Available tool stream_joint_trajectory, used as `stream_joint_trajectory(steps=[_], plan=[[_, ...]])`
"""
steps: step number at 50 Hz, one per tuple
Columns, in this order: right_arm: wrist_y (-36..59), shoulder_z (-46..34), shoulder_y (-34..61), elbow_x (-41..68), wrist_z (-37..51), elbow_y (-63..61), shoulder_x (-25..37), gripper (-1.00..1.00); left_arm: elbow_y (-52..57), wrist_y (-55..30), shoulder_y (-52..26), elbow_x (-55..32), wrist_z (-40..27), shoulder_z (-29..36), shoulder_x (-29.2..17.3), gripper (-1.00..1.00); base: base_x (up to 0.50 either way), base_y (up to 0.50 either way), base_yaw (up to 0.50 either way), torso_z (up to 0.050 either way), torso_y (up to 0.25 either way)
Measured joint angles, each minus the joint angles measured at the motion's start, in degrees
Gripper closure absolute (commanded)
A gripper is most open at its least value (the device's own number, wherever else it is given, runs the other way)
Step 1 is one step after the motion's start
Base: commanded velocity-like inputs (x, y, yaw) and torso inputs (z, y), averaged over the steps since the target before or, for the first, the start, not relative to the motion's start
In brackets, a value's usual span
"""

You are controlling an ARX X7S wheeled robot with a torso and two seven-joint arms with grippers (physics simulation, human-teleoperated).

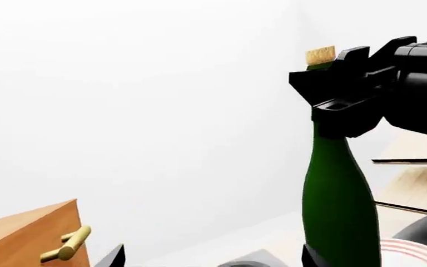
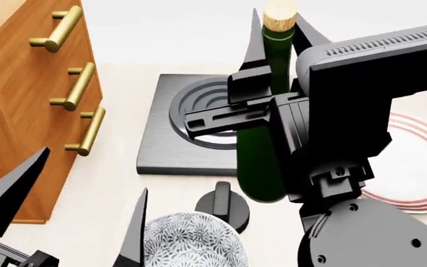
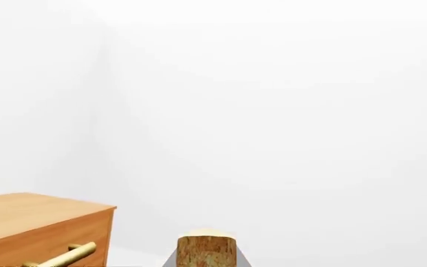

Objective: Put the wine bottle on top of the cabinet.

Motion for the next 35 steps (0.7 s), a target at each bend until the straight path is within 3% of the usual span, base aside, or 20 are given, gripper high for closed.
stream_joint_trajectory(steps=[35], plan=[[-1.6, -0.9, -2.3, -1.4, -0.1, -1.5, -1.9, 1.00, -13.8, 4.1, 0.7, 5.4, 7.6, 7.0, 10.7, -1.00, 0.00, 0.00, 0.00, 0.000, 0.001]])
